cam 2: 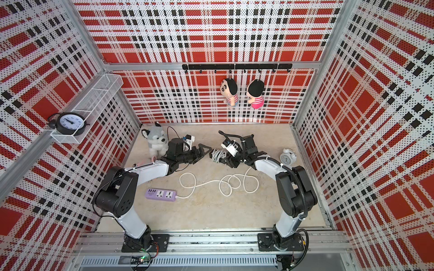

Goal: Unwrap the cord wrapped around the power strip
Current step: Pick up the power strip from the center of the board.

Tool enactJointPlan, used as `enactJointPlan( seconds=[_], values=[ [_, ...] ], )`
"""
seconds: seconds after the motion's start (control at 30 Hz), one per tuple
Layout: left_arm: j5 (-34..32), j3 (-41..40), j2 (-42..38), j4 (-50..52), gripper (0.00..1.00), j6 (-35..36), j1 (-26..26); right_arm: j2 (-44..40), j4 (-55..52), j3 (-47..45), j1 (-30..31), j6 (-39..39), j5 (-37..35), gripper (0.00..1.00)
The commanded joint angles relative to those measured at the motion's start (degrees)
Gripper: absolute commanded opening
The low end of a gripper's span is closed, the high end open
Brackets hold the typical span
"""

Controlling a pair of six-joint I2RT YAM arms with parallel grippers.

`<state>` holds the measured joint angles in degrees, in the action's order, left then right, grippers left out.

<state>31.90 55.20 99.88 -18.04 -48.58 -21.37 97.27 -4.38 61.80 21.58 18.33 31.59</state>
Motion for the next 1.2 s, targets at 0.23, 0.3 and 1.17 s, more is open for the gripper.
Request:
enactJointPlan(
  seconds=[0.23,0.3,1.17],
  values=[
    [2.5,-1.3,2.0,-12.8,0.98,-7.9,-2.0,-4.5,10.5,-0.5,0.5,-2.2,7.0,0.02],
    [2.6,-1.3,2.2,-14.2,0.98,-8.8,-2.3,-4.5,11.4,-1.0,0.9,-2.8,7.2,0.02],
    [2.3,-4.6,1.6,-24.2,0.08,-13.8,-0.5,-11.1,0.7,4.4,-3.0,-17.9,7.9,0.87]
  ],
)
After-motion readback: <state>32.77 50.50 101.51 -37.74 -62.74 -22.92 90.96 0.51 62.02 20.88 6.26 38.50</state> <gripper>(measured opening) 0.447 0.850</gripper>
